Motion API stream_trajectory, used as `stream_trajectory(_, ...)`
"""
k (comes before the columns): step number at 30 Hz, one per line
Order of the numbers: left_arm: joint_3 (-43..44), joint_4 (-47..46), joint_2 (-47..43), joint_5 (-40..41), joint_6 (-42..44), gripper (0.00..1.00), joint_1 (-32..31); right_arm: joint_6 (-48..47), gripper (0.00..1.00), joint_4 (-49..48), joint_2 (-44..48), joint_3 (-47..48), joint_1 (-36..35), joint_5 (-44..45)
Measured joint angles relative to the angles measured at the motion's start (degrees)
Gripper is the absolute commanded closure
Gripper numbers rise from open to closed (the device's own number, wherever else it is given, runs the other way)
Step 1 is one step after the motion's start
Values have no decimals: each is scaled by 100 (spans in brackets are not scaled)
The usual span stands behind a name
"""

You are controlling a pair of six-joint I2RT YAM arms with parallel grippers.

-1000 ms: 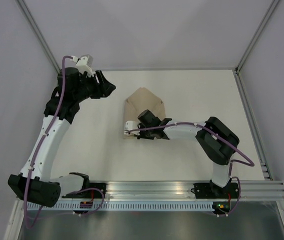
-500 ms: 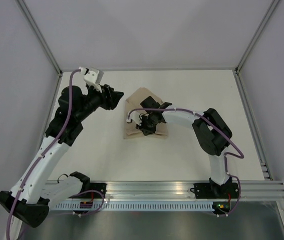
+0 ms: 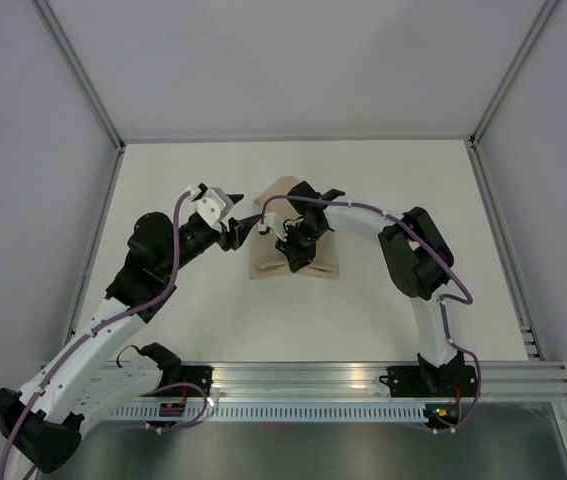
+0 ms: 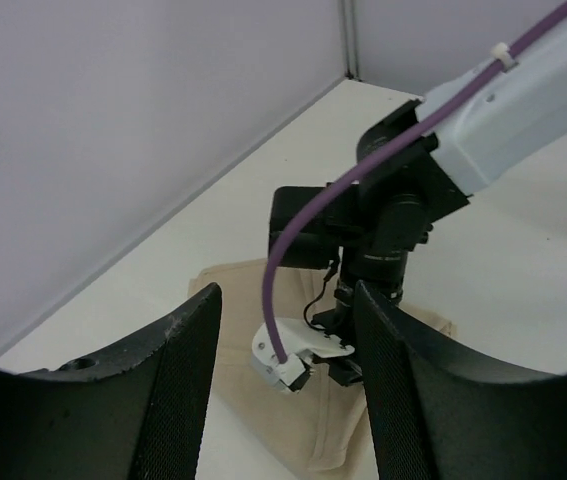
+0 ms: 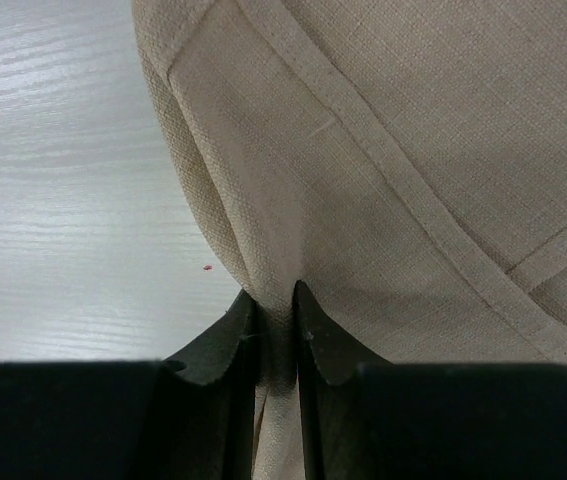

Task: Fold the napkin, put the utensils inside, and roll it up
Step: Roll the napkin at the center of the board.

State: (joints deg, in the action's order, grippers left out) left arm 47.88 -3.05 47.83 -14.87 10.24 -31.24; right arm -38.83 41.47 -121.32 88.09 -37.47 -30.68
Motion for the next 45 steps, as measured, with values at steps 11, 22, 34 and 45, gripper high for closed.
stream_trajectory(11,-380,2,599,647,1449,38,-1248,-2,89,492,-326,404,214,-501)
stream_trajectory(22,-1049,-107,1899,1541,2280,37,-2109,-44,89,1091,-675,879,356,-826)
stream_trajectory(34,-1346,-914,3154,1843,2817,34,-2188,-48,90,1552,-929,1191,468,-1051)
stream_trajectory(45,-1360,-1797,4072,2100,3248,30,-2190,-59,91,1812,-1080,1360,520,-1209)
